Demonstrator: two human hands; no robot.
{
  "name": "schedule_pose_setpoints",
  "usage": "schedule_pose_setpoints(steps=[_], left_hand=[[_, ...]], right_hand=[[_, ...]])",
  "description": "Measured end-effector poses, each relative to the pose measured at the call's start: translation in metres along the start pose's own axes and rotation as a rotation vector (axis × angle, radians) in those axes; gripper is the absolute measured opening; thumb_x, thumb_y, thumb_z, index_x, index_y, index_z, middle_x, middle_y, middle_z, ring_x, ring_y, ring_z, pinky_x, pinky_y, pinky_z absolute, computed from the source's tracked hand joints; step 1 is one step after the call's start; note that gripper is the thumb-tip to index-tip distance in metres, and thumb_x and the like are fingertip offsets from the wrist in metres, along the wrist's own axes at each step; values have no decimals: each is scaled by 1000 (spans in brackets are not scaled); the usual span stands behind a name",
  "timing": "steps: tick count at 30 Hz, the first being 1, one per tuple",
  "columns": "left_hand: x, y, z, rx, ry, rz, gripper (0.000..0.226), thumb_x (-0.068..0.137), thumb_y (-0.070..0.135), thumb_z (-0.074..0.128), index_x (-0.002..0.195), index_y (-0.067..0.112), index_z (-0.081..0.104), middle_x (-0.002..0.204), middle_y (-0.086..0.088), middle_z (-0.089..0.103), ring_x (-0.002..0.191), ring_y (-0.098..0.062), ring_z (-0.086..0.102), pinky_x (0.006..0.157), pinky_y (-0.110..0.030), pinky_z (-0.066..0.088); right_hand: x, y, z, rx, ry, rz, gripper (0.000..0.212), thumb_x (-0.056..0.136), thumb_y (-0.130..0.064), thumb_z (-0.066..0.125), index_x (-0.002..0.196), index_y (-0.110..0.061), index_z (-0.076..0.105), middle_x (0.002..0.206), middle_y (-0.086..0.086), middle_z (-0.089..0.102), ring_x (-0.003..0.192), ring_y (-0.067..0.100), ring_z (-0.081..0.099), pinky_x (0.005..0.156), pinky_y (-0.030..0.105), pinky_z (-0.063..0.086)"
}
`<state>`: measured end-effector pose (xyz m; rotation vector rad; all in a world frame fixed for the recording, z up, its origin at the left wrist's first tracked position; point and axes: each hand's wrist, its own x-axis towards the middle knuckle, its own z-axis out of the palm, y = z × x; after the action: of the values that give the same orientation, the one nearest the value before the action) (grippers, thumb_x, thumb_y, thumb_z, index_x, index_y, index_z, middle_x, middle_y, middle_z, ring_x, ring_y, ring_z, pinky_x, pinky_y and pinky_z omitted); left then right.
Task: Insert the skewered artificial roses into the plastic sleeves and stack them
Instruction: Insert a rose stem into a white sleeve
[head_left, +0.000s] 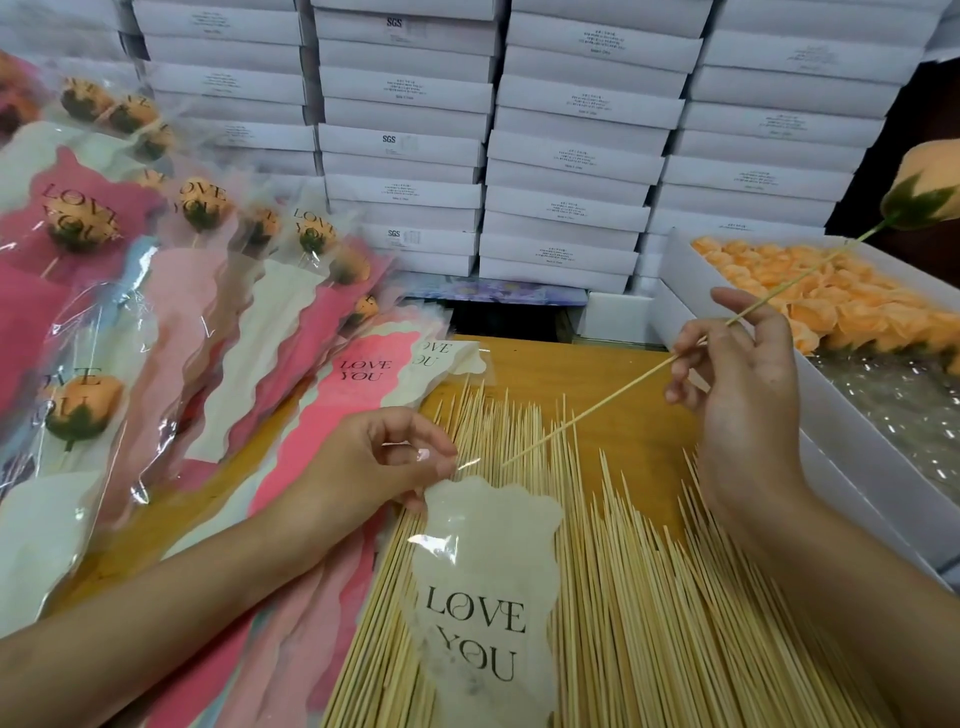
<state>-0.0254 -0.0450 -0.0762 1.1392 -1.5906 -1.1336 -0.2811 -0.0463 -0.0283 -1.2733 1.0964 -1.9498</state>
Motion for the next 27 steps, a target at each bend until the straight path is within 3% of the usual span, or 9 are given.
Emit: schedule_pose_setpoints(steps=[2,5,8,15,27], left_hand=[[0,1,2,-17,-11,11,12,78,4,74,88,5,67,68,-5,71,44,-13,57,44,-22,48],[1,2,4,-44,-25,25,8,77,0,72,83,0,67,71,-16,70,42,-11,55,44,-17,48],[1,1,5,-29,-30,46,3,79,0,71,79,0,68,63,-7,69,40,-10,53,44,-16,46],[0,-1,5,-9,-49,119,15,74,16,70,79,2,67,58,1,65,40,-11,53,43,-17,45],[-2,-1,5,-4,-80,154,17,76,21,68,81,5,68,77,-19,69,45,-15,54,46,-22,48]], right_hand=[[0,0,0,-7,-3,0,32,103,-3,34,107,-30,49,76,-6,58,58,2,52,49,18,44],[-1,1,0,-6,-7,16,29,103,-3,34,107,-29,49,78,-5,57,59,2,53,49,18,45],[-1,1,1,-1,-12,37,28,103,-3,34,107,-26,49,78,-3,57,59,2,53,49,19,46],[-1,4,3,54,-37,124,27,102,0,34,106,-21,52,70,-5,58,54,3,53,47,20,47],[-1,8,2,92,-64,200,25,102,-1,36,111,-17,53,71,-3,58,55,4,54,49,21,50]])
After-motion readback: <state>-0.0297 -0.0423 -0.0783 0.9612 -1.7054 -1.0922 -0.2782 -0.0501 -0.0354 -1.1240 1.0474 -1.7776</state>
